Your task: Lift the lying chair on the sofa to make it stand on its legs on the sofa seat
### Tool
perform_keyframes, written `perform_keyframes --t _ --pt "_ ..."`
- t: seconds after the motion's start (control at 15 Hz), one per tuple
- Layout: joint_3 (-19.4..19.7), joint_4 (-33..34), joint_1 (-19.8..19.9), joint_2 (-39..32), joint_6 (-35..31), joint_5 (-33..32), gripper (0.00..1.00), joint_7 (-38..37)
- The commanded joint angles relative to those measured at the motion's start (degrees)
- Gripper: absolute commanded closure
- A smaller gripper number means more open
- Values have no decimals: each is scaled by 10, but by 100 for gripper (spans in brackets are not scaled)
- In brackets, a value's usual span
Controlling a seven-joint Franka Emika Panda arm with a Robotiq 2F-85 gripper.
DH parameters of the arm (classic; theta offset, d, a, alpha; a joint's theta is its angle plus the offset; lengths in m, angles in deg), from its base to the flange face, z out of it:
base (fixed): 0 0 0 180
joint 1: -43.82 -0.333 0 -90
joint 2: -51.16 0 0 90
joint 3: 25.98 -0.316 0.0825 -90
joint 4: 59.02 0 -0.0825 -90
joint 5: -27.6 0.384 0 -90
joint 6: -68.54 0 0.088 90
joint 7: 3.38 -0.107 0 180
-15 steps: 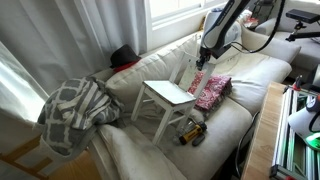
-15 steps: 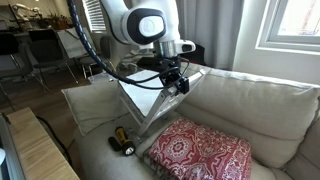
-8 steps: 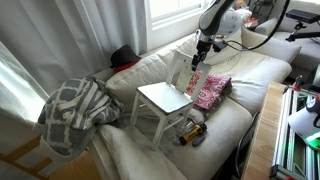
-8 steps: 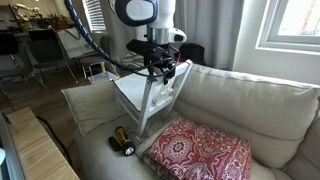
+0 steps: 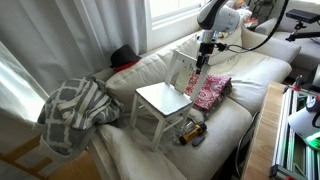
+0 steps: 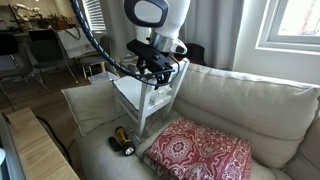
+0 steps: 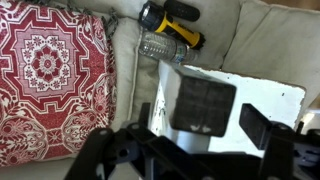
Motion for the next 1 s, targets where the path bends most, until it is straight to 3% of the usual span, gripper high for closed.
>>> perform_keyframes --t 0.0,0.47,0.93 --pt "25 30 -11 -12 56 36 42 37" --pt "42 45 -25 -14 51 96 94 77" --pt "69 -5 -51 54 -15 99 93 67"
